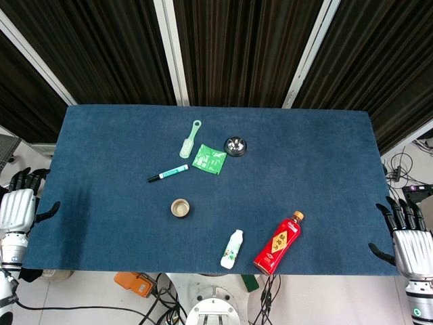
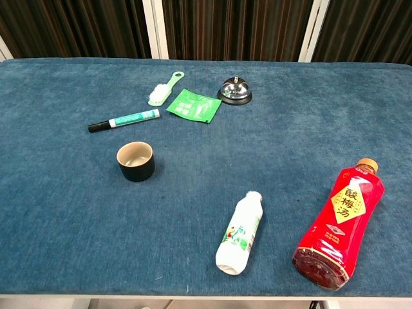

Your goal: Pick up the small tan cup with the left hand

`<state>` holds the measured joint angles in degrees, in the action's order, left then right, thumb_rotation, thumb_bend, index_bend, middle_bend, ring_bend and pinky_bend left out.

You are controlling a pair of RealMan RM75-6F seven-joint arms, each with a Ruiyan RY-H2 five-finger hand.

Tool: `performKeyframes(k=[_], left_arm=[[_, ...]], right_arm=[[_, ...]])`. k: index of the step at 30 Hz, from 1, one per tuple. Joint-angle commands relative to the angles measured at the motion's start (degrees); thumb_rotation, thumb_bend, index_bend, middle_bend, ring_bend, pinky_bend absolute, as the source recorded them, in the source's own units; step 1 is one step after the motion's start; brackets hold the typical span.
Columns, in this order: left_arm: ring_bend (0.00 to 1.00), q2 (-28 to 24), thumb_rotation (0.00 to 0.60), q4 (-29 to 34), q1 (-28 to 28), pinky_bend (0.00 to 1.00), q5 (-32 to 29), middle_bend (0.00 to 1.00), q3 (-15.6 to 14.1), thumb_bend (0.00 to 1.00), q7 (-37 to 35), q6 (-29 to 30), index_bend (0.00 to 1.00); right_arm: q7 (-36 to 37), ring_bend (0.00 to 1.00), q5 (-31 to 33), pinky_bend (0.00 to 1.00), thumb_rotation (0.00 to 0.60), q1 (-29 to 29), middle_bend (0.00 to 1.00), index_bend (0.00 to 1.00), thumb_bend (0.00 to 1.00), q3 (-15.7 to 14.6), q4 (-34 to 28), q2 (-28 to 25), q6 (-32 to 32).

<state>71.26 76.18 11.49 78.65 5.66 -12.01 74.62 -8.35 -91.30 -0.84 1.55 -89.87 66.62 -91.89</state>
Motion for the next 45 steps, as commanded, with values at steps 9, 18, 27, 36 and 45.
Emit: performKeyframes(k=[9,18,27,36,45], left_arm=[[0.00,0.1,0.600,0.0,0.2,0.05,0.3,0.16,-0.1,0.24,-0.1,-0.2,0.18],[0.00,0.0,0.600,4.0,1.2,0.05,2.6,0.14,-2.1,0.23,-6.8,-3.8,0.18],[0.00,1.7,0.600,11.2,6.7,0.05,9.4,0.11,-4.9,0.19,-9.4,-10.3,0.16],[0.00,7.6,0.600,14.2,13.0,0.05,9.4,0.10,-2.9,0.17,-5.8,-15.7,0.14],[0.00,14.6,0.600,12.0,17.7,0.05,6.1,0.10,-1.5,0.17,-0.2,-20.4,0.14]], right_arm=[[-1.1,0.11,1.8,0.10,0.600,-0.2,0.14,0.24,0.20,-0.2,-1.5,-0.9,1.6],[-1.0,0.10,2.6,0.09,0.600,-0.2,0.14,0.24,0.20,-0.5,-2.3,-1.5,2.8],[-0.5,0.10,3.1,0.09,0.600,-0.1,0.14,0.24,0.20,-0.5,-2.8,-2.1,3.6],[-0.5,0.10,3.4,0.09,0.600,0.2,0.14,0.24,0.20,-0.5,-3.1,-2.6,4.5],[0.0,0.10,3.6,0.09,0.600,0.2,0.14,0.24,0.20,-0.5,-3.1,-2.9,4.6]])
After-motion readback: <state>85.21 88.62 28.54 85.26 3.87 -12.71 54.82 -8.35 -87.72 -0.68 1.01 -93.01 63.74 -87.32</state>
